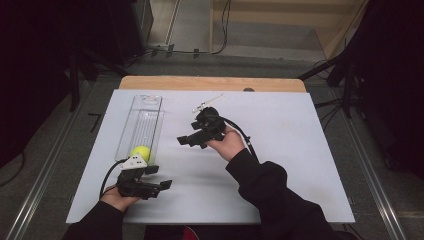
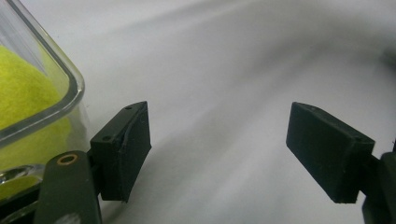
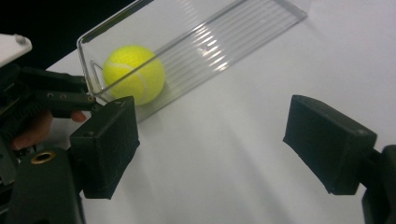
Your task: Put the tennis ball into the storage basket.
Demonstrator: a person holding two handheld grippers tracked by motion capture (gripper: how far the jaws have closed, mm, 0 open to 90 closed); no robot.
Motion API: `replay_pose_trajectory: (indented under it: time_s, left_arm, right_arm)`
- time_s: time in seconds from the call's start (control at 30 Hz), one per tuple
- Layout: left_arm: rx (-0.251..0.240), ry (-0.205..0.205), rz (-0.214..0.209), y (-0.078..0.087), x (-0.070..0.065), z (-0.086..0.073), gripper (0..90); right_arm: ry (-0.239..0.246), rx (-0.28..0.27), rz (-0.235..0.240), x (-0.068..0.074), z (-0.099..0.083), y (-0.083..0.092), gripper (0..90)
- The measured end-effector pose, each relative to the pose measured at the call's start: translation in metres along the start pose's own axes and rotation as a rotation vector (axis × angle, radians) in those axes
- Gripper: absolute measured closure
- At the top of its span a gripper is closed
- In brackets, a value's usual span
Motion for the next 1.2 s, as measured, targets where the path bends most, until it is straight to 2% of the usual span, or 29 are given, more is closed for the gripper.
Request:
replay_pose_trajectory:
  time_s: [0.23, 0.3, 0.4, 0.67, 0.77, 0.97, 1.07, 1.2]
  left_arm:
    - [-0.007, 0.007, 0.003, 0.000, 0.000, 0.001, 22.7]
    - [-0.006, 0.008, 0.002, 0.000, 0.000, 0.001, 22.8]
    - [-0.005, 0.008, 0.003, 0.000, 0.000, 0.001, 22.8]
    - [-0.006, 0.005, 0.010, 0.000, 0.001, 0.001, 22.7]
    - [-0.005, 0.008, 0.013, 0.000, 0.002, 0.001, 22.7]
    - [-0.005, 0.011, 0.014, 0.000, 0.002, 0.001, 22.7]
    - [-0.006, 0.011, 0.015, 0.000, 0.001, 0.001, 22.7]
    - [-0.006, 0.006, 0.010, 0.000, 0.001, 0.001, 22.7]
  right_arm:
    - [-0.002, -0.020, -0.012, 0.000, -0.014, 0.015, 16.0]
    - [-0.004, -0.010, -0.026, 0.000, -0.018, 0.018, 20.5]
    - [0.000, -0.003, -0.035, 0.000, -0.026, 0.022, 20.5]
    - [-0.028, -0.041, -0.048, -0.006, -0.046, 0.036, 20.5]
    - [-0.043, -0.027, -0.044, -0.009, -0.055, 0.038, 20.5]
    - [-0.032, -0.025, -0.077, -0.014, -0.069, 0.046, 20.5]
    - [-0.055, -0.038, -0.091, -0.017, -0.077, 0.051, 20.5]
    - [-0.079, -0.027, -0.110, -0.020, -0.091, 0.058, 20.5]
Point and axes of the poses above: each handheld gripper's, and its own axes: y roughly backward along the jaws, z roughly out of its top, x roughly to its left, the point moved 3 cm from there along -y, roughly forward along the jaws, and after that the axes turned 12 degrees about y, right-handed, at the moved point
